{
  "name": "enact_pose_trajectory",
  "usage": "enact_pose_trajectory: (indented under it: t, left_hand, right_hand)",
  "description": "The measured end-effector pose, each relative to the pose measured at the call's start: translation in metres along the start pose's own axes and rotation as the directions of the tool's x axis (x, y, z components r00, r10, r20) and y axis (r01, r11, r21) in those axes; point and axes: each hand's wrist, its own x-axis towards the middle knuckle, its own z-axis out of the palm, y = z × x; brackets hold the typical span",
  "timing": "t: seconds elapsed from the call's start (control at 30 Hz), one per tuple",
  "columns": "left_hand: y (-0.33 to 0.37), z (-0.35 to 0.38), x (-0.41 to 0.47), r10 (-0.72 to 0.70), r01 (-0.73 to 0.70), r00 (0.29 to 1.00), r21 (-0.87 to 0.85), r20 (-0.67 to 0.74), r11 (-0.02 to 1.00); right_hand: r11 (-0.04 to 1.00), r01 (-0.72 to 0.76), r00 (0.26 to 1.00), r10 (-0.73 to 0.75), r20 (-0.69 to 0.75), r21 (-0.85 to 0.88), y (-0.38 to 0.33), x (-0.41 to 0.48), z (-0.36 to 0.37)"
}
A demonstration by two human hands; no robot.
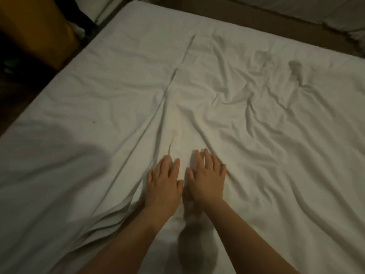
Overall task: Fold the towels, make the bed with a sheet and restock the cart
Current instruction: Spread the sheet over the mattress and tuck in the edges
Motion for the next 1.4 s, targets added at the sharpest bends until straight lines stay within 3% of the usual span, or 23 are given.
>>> enact_pose_trajectory:
  t: [0.2, 0.4, 0.53, 0.7, 0.87, 0.97, 1.07, 1.23, 1.4]
  left_hand:
    - [-0.042, 0.004, -0.027, -0.113, 0.093, 0.991, -0.221, -0.078, 0.971]
    - [-0.080, 0.004, -0.044, -0.190, 0.182, 0.982, -0.234, -0.009, 0.955]
    - [-0.093, 0.006, -0.048, -0.154, 0.170, 0.985, -0.324, 0.074, 0.931]
    - [-0.103, 0.011, -0.053, 0.014, -0.016, 1.000, -0.373, -0.008, 0.928]
    - [-0.119, 0.004, -0.054, -0.225, 0.138, 0.971, -0.571, -0.084, 0.809]
    - [-0.148, 0.001, -0.053, -0.354, 0.297, 0.934, -0.676, 0.057, 0.674]
    - [-0.162, 0.005, -0.051, -0.310, 0.407, 0.913, -0.630, 0.264, 0.662]
    - [-0.155, 0.007, -0.065, -0.277, 0.429, 0.903, -0.731, 0.329, 0.530]
    - [-0.157, 0.014, -0.082, -0.224, 0.378, 0.921, -0.601, 0.318, 0.704]
  right_hand:
    - [0.999, 0.026, 1.000, -0.026, 0.007, 0.033, -0.030, -0.029, 0.010]
    - [0.983, 0.019, 1.000, -0.017, -0.012, 0.183, -0.061, -0.058, 0.036]
    - [0.968, -0.052, 0.998, 0.055, -0.007, 0.246, -0.069, -0.073, 0.049]
    - [0.954, -0.017, 0.998, 0.035, -0.057, 0.300, -0.074, -0.083, 0.056]
    - [0.927, 0.031, 0.995, 0.005, -0.095, 0.374, -0.089, -0.095, 0.054]
    - [0.935, 0.030, 0.999, -0.013, -0.050, 0.354, -0.102, -0.104, 0.059]
    - [0.970, 0.004, 0.999, -0.016, 0.049, 0.245, -0.113, -0.113, 0.068]
    - [0.991, -0.023, 0.994, 0.008, 0.107, 0.132, -0.117, -0.131, 0.074]
    - [0.995, -0.016, 0.994, 0.006, 0.108, 0.094, -0.119, -0.152, 0.081]
